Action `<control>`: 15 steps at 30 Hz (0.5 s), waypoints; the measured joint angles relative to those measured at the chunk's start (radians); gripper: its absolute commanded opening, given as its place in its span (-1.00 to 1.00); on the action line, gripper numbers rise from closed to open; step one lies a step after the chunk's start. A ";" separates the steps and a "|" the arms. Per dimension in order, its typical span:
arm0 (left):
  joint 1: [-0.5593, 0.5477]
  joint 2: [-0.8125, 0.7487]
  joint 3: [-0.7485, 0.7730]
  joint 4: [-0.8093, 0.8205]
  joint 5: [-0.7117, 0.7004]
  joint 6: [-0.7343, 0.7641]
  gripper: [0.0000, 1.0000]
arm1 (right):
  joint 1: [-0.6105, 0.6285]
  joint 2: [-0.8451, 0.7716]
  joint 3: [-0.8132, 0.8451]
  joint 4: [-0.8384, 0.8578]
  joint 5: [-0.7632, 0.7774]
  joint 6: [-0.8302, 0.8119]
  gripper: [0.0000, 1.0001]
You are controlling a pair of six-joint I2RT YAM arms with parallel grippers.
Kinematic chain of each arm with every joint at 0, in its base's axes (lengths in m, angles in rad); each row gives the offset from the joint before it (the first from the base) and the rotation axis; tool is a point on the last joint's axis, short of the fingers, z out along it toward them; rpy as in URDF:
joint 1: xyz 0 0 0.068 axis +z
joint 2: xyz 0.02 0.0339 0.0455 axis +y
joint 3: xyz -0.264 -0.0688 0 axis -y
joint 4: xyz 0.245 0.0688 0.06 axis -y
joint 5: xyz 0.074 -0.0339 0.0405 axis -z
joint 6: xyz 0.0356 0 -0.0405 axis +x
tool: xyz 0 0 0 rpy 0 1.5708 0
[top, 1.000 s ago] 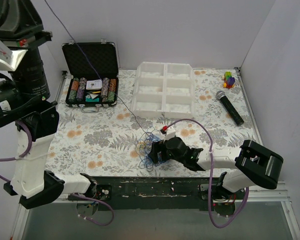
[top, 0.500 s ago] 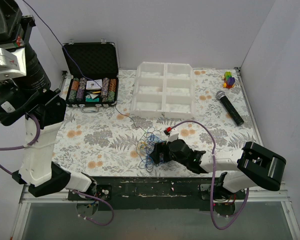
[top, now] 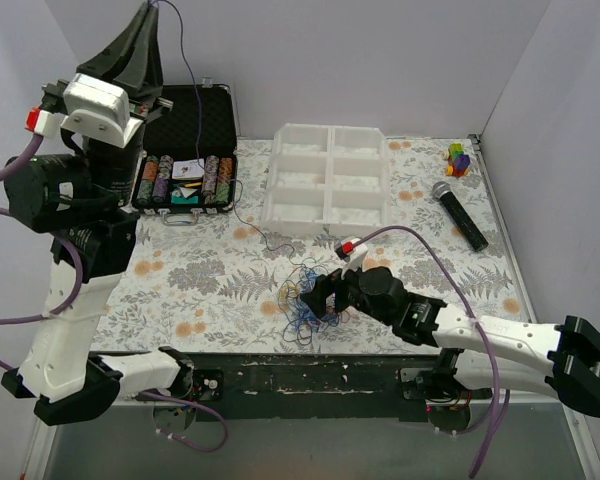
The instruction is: Untangle the cables
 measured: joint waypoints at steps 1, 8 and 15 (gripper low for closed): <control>0.000 -0.002 -0.008 -0.013 0.004 -0.014 -1.00 | 0.000 -0.015 0.010 0.000 -0.005 -0.016 1.00; 0.000 0.030 0.025 -0.097 0.034 -0.082 -1.00 | 0.001 0.040 0.093 0.024 0.003 -0.164 1.00; 0.000 0.031 0.060 -0.133 0.044 -0.101 -1.00 | -0.010 0.269 0.293 0.050 0.029 -0.287 1.00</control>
